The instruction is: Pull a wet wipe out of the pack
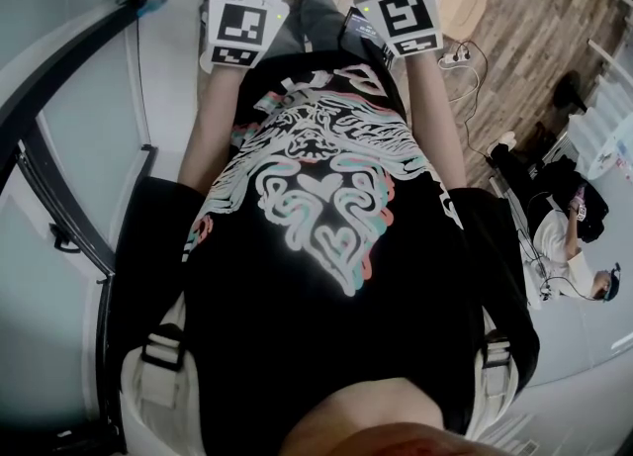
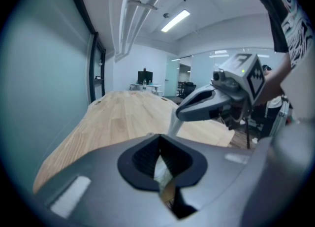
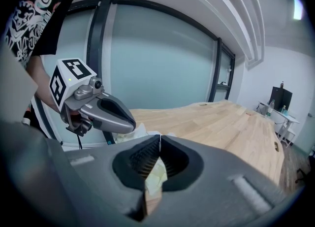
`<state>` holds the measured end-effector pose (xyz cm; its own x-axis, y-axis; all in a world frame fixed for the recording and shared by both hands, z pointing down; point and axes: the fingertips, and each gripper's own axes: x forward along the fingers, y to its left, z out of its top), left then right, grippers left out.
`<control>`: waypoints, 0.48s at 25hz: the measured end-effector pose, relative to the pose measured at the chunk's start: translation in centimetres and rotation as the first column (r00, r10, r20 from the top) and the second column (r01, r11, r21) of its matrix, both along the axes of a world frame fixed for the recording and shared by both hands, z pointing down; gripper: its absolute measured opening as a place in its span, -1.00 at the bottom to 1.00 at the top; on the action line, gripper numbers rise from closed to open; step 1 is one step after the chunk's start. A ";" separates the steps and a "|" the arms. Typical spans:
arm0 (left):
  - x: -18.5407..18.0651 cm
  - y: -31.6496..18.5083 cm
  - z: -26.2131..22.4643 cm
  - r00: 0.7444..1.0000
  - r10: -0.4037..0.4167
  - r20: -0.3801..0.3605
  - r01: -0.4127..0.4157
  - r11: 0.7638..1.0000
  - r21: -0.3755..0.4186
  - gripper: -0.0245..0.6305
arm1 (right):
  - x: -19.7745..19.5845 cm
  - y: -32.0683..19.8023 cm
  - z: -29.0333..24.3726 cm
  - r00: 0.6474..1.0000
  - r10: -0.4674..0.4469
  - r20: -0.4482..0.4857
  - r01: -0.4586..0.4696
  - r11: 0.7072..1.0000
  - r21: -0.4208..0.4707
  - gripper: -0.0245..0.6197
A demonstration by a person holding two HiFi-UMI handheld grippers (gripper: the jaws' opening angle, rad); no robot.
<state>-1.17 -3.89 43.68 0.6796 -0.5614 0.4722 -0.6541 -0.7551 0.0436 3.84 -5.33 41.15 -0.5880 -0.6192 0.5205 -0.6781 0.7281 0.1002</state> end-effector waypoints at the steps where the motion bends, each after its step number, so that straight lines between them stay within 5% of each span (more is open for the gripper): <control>1: 0.1 0.0 0.0 1.000 0.002 0.000 -0.002 1.000 0.000 -0.96 | 0.2 0.0 0.0 1.000 0.002 -0.001 -0.002 1.000 -0.001 -0.92; 12: 1.4 0.2 0.0 0.999 0.038 -0.001 -0.038 0.999 0.001 -0.96 | 1.8 0.2 0.0 0.999 0.046 0.005 -0.046 0.999 -0.001 -0.92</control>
